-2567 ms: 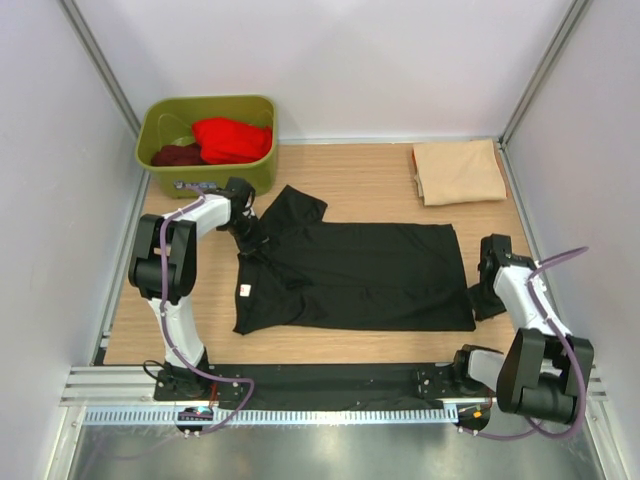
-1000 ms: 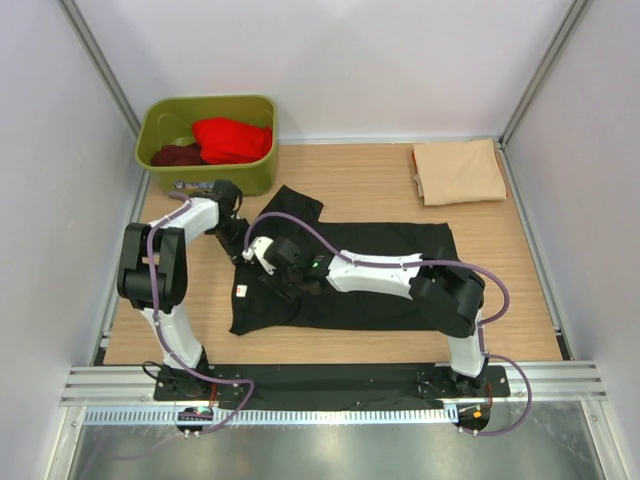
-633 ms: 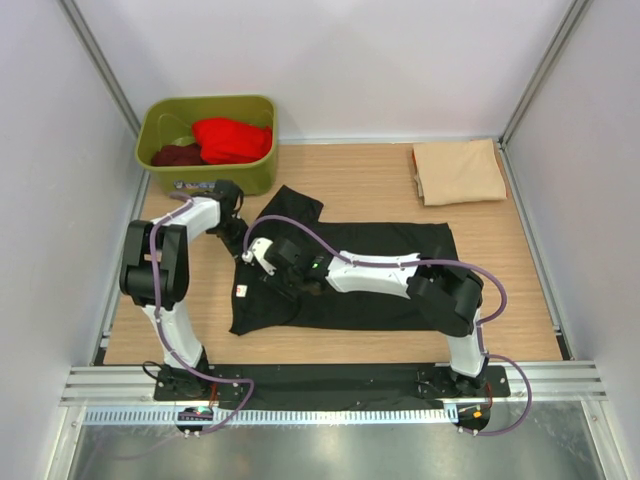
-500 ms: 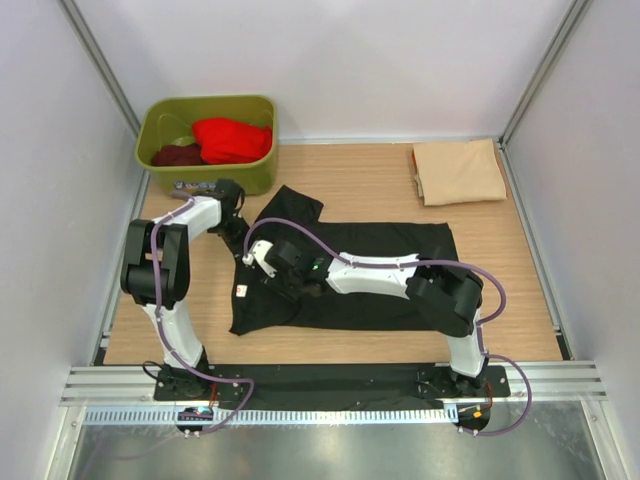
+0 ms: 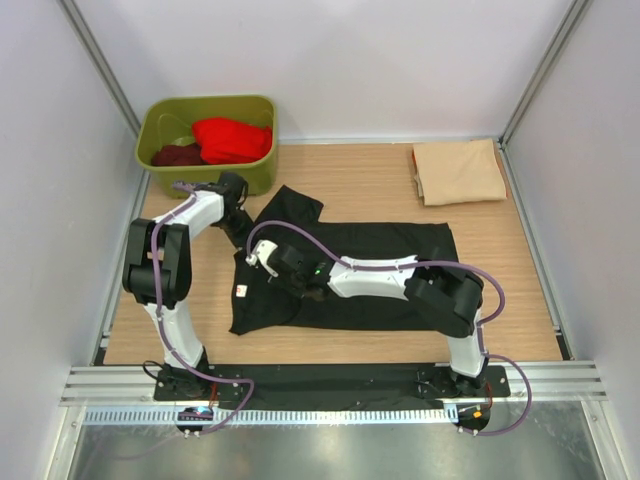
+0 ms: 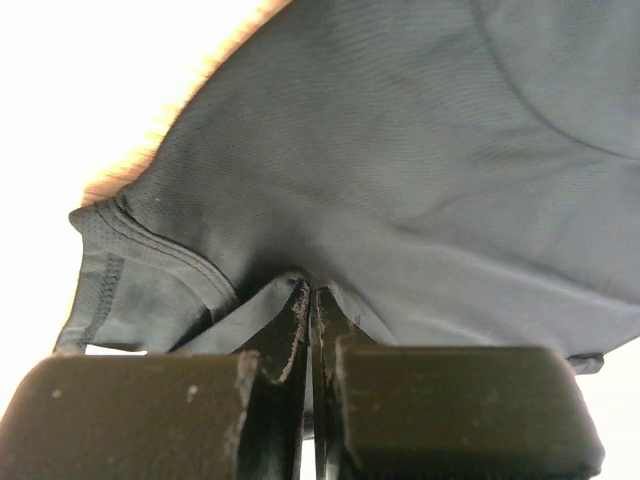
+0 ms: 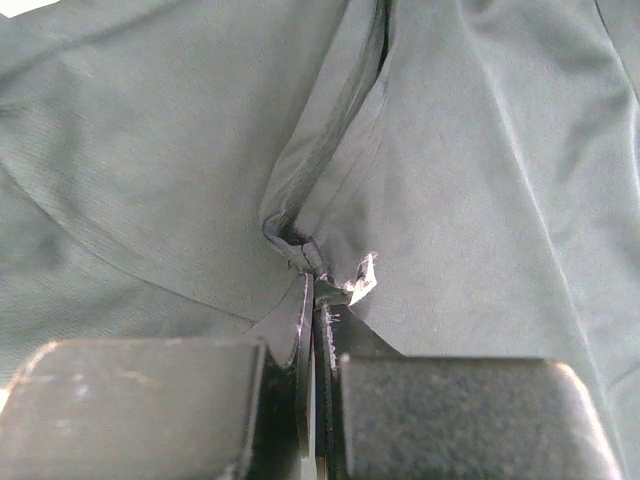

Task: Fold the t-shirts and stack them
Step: Fold the tshirt

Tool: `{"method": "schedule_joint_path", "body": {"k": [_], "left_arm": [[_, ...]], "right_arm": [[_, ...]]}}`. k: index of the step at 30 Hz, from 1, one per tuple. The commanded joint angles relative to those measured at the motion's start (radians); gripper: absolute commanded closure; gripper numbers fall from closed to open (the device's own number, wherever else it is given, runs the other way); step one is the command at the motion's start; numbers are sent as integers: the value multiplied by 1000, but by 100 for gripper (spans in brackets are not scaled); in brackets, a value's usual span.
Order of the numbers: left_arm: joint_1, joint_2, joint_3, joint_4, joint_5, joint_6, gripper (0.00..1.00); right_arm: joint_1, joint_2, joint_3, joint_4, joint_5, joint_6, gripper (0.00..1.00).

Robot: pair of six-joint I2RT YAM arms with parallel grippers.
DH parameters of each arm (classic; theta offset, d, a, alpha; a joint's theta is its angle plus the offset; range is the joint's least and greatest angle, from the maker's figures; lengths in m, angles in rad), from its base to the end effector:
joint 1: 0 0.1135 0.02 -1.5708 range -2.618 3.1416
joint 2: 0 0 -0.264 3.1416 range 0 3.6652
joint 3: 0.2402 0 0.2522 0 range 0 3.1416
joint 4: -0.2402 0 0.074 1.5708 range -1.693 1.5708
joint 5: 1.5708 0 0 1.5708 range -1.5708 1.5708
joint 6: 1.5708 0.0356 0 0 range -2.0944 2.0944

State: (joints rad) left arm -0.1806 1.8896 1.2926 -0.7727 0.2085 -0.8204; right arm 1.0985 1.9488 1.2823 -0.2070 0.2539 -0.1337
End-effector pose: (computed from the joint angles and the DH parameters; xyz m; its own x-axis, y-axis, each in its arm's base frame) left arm 0.3536 -0.0721 0.1695 -0.8156 -0.5785 0.0121 -0.5574 0.7800 -0.2844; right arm 0.1975 0.3670 0.1714 -0.2405 -0.7544 -0.6108 -0.8280 0.4878 -0.2764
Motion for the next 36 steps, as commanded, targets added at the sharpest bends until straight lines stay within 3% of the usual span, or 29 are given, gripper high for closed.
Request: {"method": "schedule_joint_path", "body": {"k": [1,9,23,29,36], "left_arm": [[-10,-21,54,-20,-24,-20,100],[-36,2,126,-57,-47,-36,100],[-60,61,231,-37,-52,3,100],[-65,94,247,-74,-61,20,100],[-91,140,344,-79,-55,49,100]], "right_arm": [[4,-70,-44,84,73,31,99],[-14,-122,-113,141,108,199,99],[-95,-182,-193,170,159,347,99],[-123,-203,-190,164,48,364,99],[-123,-195,-169,164,42,299,73]]}}
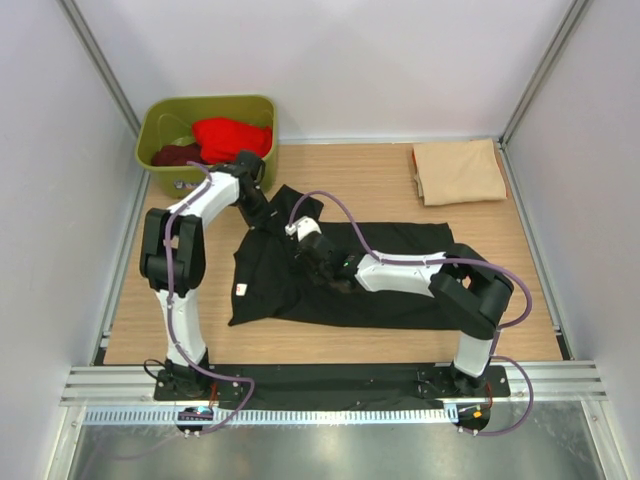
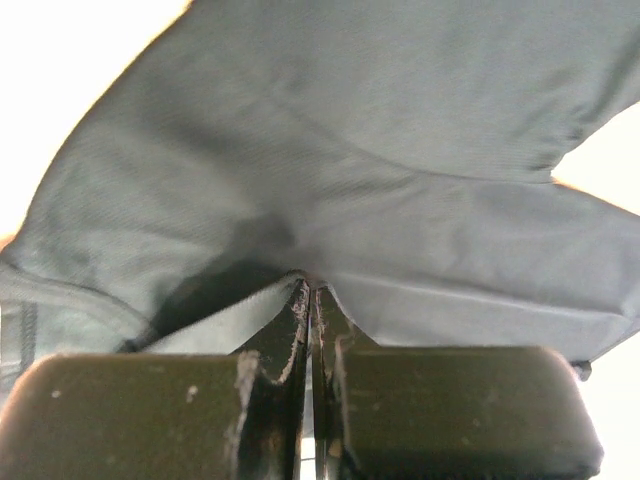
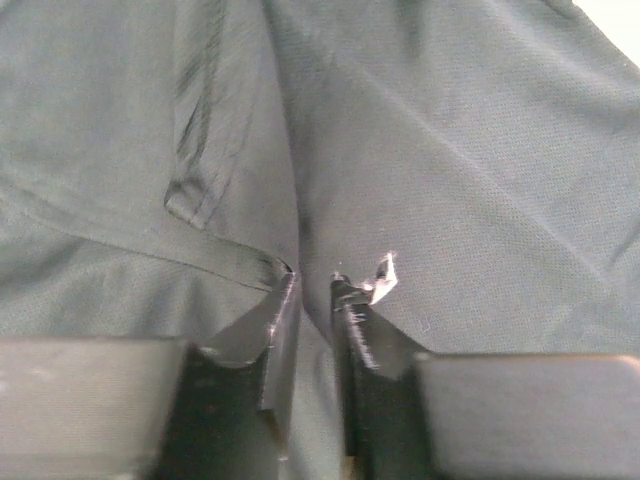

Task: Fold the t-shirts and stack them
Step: Fold the tshirt

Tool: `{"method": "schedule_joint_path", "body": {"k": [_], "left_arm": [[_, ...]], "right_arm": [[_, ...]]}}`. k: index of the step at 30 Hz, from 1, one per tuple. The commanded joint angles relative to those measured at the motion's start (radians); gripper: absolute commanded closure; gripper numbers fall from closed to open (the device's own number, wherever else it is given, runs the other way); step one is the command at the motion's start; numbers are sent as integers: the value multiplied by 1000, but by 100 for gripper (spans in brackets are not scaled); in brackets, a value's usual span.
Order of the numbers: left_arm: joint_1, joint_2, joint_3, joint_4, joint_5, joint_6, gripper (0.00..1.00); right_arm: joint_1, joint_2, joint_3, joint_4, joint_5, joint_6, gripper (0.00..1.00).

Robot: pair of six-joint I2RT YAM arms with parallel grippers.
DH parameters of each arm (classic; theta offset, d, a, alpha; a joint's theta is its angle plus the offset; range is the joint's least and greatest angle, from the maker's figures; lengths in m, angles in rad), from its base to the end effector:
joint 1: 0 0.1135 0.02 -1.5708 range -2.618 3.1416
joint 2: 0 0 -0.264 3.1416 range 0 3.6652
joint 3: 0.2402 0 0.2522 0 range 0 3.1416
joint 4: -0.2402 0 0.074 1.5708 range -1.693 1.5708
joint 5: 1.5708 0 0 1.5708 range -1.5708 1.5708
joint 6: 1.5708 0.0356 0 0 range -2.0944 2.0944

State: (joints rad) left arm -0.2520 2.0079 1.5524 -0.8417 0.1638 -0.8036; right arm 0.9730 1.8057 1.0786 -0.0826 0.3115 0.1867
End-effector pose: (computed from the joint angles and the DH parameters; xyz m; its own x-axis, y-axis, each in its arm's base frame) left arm 0.3933 -0.1073 0.1937 -0.8550 -0.5132 -0.0745 -0.4708 0.8284 -0.3035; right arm 0.2222 0.3069 0.1741 -0.5244 -0.4562 -0.7189 -0.5806 0.8092 -0.0900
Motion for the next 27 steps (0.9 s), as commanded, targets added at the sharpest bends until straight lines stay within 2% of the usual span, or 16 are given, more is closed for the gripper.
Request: {"method": "schedule_joint_path", "body": {"k": [1,3,6,7,10,14,17,21,27], "left_arm": [[-24,29,98,-14,-12,44,100],[-32,48,123,-30,-3,52,97],[-36,55,143,-46,6,60,82],[-35,49,158,-56,-7,66,72],[-36,19,196,-120,-65,76,61],[-33,-83,166,-186,-158,75,56],[-27,-184,70,-188,-205,60,53],[13,-308,-118,-154,-172,6,52],[43,-414,-262,-129,-101,-5,51]], "right_arm": [[3,-52,35,44,-23,-32,68],[3,-51,38,47,-34,-36,63],[1,-48,46,46,-43,-47,62],[3,-49,49,49,-46,-55,61],[3,-42,63,55,-51,-65,61],[12,-9,104,52,-69,-116,60],[26,7,119,60,-75,-133,57],[47,38,127,70,-74,-177,54],[62,73,127,87,-65,-184,54]]}}
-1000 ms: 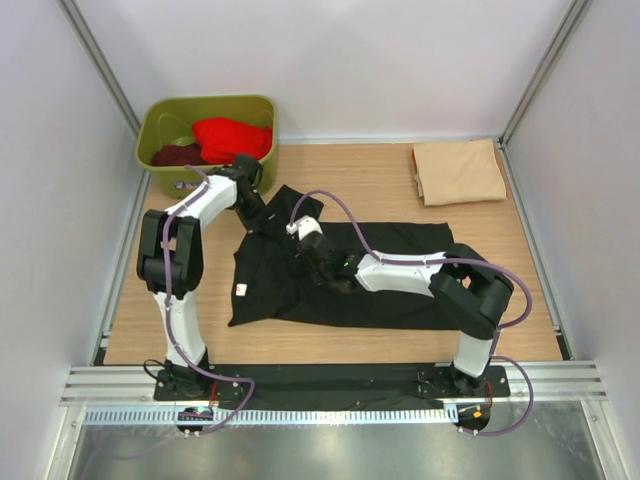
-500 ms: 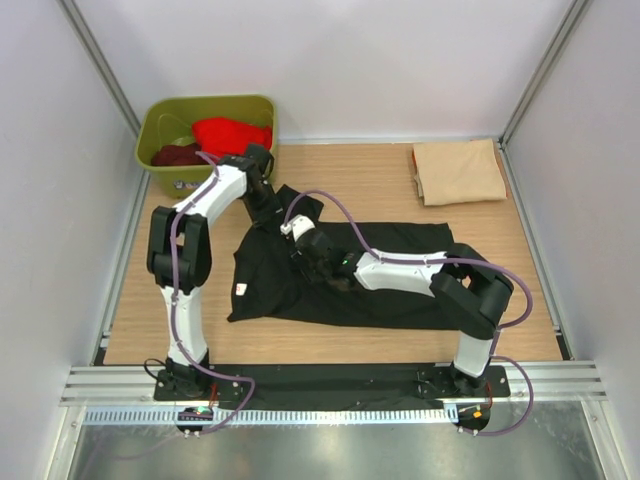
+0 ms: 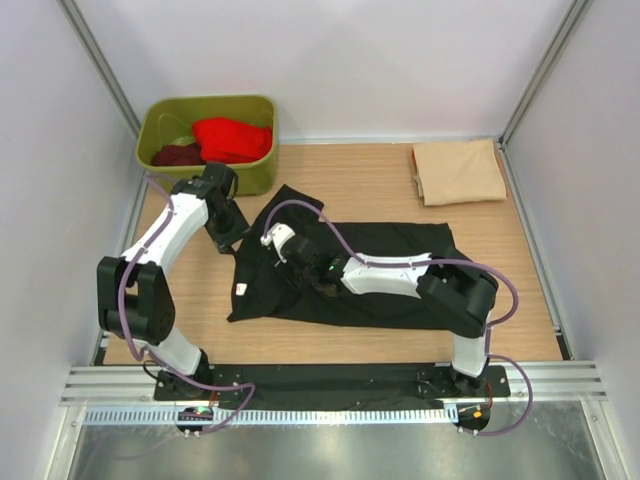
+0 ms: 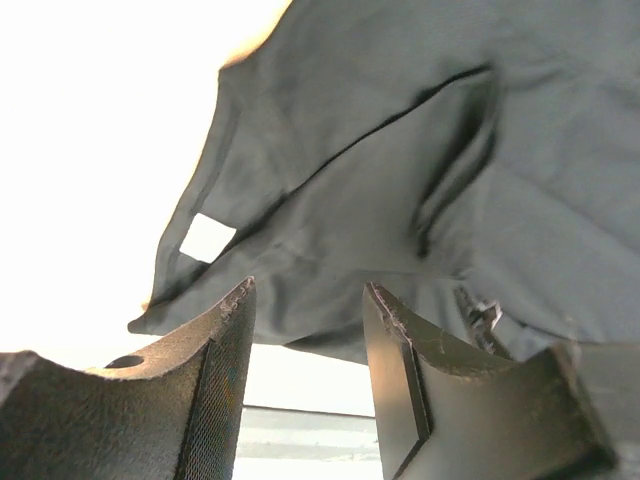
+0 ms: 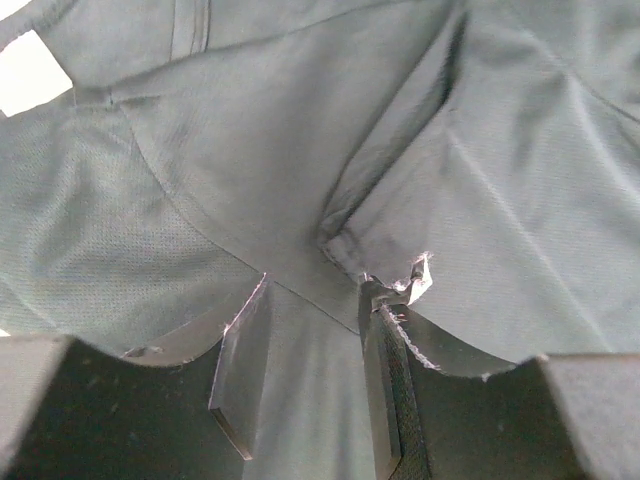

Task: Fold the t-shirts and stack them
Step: Fold the tshirt

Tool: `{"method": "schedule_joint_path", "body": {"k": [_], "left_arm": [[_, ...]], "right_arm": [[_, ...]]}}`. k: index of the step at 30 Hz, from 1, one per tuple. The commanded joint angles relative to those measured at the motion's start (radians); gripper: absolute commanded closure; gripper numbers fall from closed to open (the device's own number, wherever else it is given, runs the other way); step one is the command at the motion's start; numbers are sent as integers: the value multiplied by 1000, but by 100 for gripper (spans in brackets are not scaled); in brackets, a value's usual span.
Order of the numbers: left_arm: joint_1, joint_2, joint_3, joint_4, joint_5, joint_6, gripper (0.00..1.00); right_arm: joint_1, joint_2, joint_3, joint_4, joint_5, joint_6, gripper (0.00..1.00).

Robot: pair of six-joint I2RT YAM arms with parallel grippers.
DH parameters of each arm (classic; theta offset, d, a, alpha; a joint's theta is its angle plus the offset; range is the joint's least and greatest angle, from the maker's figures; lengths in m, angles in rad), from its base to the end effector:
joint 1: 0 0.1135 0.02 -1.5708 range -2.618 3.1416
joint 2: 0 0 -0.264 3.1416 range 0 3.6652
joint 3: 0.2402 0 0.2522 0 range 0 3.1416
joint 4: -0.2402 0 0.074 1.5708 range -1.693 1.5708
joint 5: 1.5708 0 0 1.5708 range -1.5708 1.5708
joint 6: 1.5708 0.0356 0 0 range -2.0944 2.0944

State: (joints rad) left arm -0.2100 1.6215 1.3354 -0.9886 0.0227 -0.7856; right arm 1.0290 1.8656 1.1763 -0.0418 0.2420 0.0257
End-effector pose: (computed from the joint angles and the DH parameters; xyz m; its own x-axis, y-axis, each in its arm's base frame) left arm 0.3102 -0.0669 0.2608 -0.8133 -0.5496 -0.1909 -0.5097 0.8313 -0.2217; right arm 0.2160 0.3424 0.1841 -0.3632 -0.5551 -0.7483 -0.7307 0.6680 -0.1408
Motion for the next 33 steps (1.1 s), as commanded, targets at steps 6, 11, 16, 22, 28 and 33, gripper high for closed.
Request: {"method": "schedule_joint_path", "body": {"k": [6,11,16,22,28,33], "left_arm": [[14,-84,-136,-2,77,-30,51],[64,-164,-270,-4,115,-27,49],[90,-207,-327,-16,109,-12,48],[93,-198,-332,-53,88,19,48],[96,-190,-329,-50,82,23,48],[103,-166,-334,-50,85,28,48]], "right_arm": [[19,58,39,77,60,-73,52],[19,76,49,74,95,-76,59],[19,66,52,88,141,-63,83],[5,58,66,80,175,-29,99],[-43,15,26,91,183,83,99],[-93,-5,-1,71,178,177,99]]}}
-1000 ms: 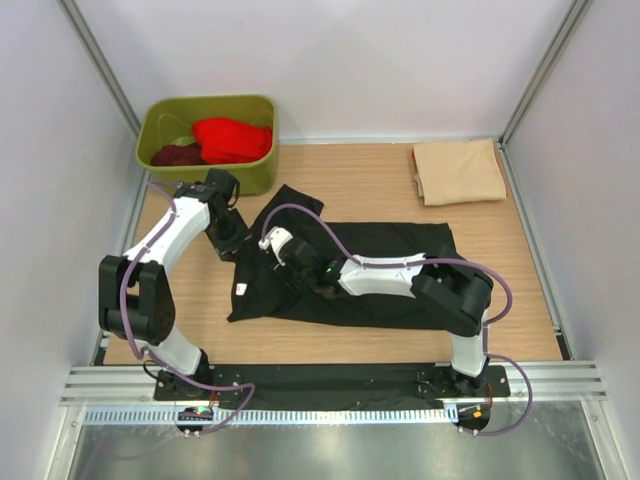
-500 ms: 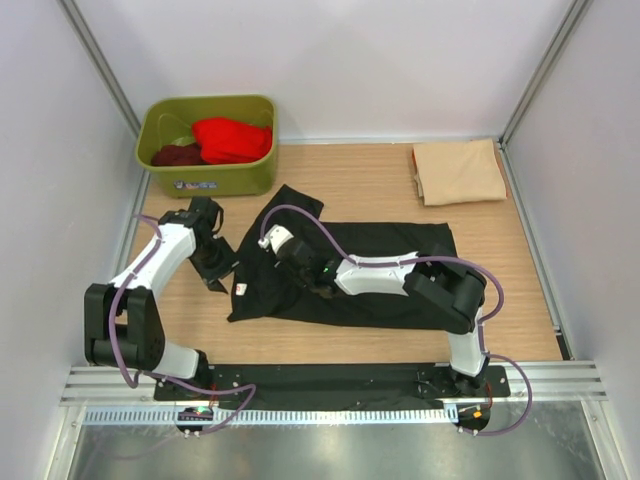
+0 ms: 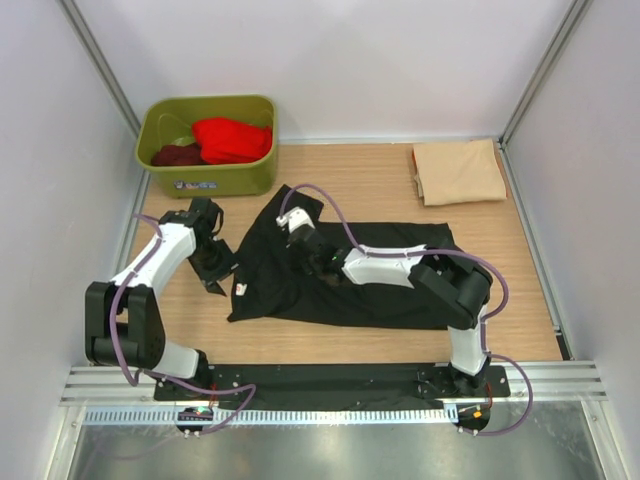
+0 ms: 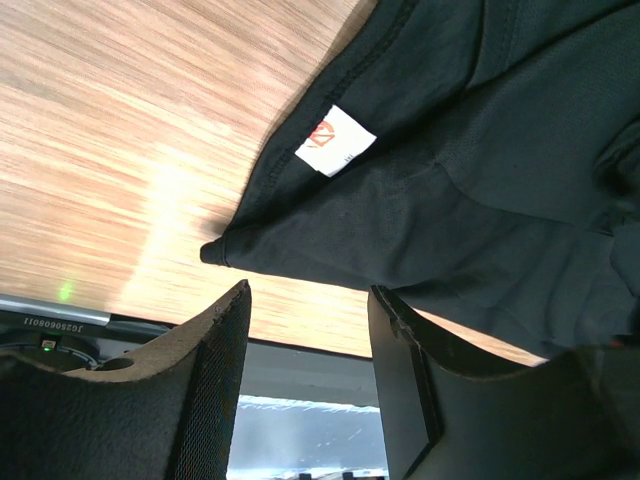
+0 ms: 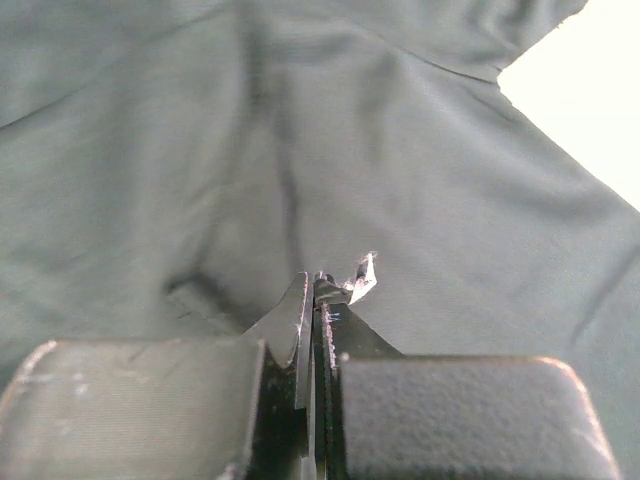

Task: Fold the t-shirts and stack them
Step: Fold the tshirt

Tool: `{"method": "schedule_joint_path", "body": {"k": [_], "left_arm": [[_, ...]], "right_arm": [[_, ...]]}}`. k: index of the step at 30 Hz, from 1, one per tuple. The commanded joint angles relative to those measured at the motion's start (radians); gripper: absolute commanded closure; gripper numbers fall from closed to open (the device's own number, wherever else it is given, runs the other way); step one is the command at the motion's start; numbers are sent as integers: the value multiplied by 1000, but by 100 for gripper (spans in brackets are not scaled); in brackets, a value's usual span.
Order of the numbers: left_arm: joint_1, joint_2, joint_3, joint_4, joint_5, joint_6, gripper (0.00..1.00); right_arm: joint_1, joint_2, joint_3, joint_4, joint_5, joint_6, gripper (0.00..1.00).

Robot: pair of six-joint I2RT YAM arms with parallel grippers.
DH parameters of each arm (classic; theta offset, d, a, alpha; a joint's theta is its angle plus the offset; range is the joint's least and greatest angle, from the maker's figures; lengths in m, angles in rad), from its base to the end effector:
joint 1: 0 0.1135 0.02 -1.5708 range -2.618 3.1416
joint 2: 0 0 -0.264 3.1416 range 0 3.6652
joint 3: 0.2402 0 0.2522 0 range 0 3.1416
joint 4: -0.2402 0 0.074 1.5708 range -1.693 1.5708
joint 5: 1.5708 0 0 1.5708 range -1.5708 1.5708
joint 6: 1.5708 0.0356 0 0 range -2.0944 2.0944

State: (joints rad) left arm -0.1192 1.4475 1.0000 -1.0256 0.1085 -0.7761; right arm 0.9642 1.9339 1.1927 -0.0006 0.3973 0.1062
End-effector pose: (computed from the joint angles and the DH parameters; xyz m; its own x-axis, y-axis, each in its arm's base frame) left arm 0.2428 -0.0330 0.2147 -0.7954 -0.6061 0.0059 -0.6004 0.7864 -0.1452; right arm 0.2472 0.3321 0.1670 -0.4461 -0.4714 -0.7608 -0.5508 0.8146 -0.1818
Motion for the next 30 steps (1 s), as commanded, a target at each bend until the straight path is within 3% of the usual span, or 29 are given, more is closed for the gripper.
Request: {"method": "schedule_joint_path", "body": {"k": [1,10,12,14,17,21,30], "left_arm": [[10,7,-3,-14,-18,20,49],[10,7,2,-8,-4,67,50],[10,5,-6,-2,9,63,50],[10,10,-14,9,17,49,49],[12,36,-34,30,77,26,49],[15,45,-57,53,118,-2,49],[26,50,-55,22,71,29,50]], "right_arm": [[-36,-79,-24,31,3,114,99],[-96,-104,-56,59,-124,227,99],[-93,-110,-67,91,-202,207,89],[-79,-99,-58,88,-216,159,75],[-42,-92,-42,85,-201,77,63],[-13,-81,-30,93,-195,12,58],[31,-44,-5,93,-196,-80,55]]}}
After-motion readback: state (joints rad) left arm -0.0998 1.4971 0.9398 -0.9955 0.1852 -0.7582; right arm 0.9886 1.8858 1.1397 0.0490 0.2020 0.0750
